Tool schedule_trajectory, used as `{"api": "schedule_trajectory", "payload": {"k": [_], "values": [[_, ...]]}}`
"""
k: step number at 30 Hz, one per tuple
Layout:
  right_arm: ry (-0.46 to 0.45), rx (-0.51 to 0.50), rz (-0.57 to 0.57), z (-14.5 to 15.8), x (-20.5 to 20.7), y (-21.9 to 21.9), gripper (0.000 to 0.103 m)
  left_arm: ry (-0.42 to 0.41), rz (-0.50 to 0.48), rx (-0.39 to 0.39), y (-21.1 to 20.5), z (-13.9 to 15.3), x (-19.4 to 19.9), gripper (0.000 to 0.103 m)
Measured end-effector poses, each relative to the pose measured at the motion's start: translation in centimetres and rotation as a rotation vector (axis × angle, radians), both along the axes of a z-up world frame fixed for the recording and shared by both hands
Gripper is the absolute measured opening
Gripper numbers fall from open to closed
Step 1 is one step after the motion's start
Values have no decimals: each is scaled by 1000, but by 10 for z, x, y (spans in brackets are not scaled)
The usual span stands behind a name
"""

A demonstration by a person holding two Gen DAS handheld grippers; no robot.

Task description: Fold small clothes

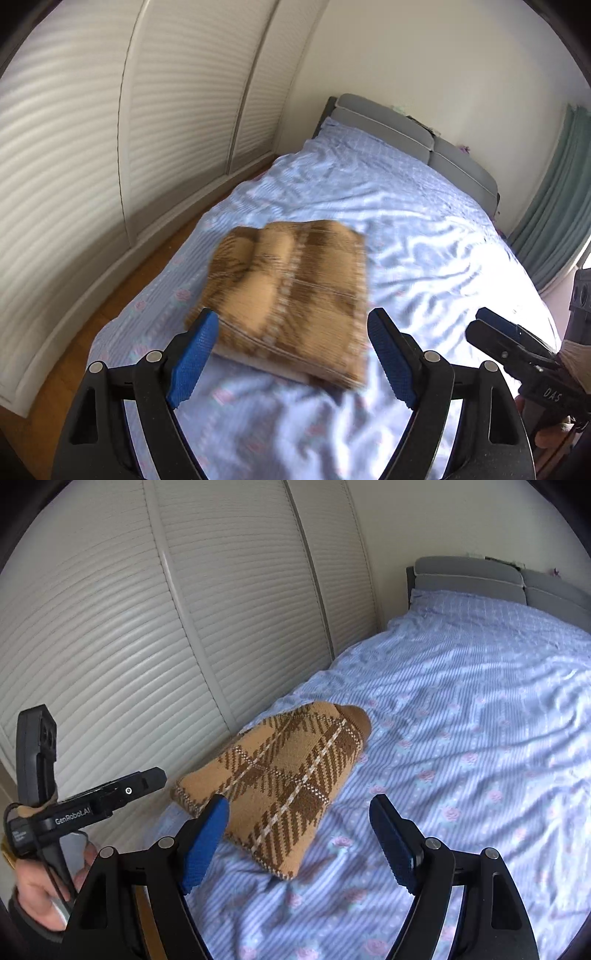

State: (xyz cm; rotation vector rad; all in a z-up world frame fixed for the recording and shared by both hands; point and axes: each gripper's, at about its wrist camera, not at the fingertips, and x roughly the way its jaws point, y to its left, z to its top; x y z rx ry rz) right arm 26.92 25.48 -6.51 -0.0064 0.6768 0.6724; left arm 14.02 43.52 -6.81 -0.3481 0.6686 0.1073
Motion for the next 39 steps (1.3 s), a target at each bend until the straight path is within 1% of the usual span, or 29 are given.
{"api": "schedule_trajectory", "payload": {"k": [2, 4, 7, 9, 12, 14, 17, 21, 23, 27, 31, 35, 39], "values": [[-22, 0, -8, 11, -13, -19, 81, -3, 2, 31, -26, 17, -12, 90], [-48, -7, -25, 25, -30, -41, 81, -16, 3, 66, -56, 35, -24, 91], [-81, -11, -72, 41, -52, -81, 83, -36, -13, 97, -99, 54, -41, 94], [-102, -9, -112, 51, -68, -113, 88, -39, -20, 127, -130, 63, -50, 97], [-125, -12, -175, 63, -88, -161, 91, -56, -52, 137, -174, 71, -63, 98], [-138, -23, -216, 69, -102, -192, 91, -63, -77, 137, -203, 74, -70, 100], [-158, -46, -273, 78, -124, -235, 91, -74, -120, 141, -248, 79, -81, 100], [-202, -95, -354, 85, -156, -285, 91, -87, -162, 170, -299, 82, -94, 100], [-208, -107, -395, 86, -170, -309, 92, -90, -179, 176, -320, 82, -99, 102], [-211, -130, -487, 86, -191, -351, 93, -101, -217, 195, -359, 81, -111, 102], [-224, -166, -577, 85, -207, -382, 93, -118, -242, 223, -393, 81, -121, 103], [-211, -170, -639, 83, -217, -406, 94, -144, -251, 254, -414, 80, -131, 103], [-202, -170, -693, 79, -226, -421, 94, -143, -272, 267, -425, 75, -136, 103]]}}
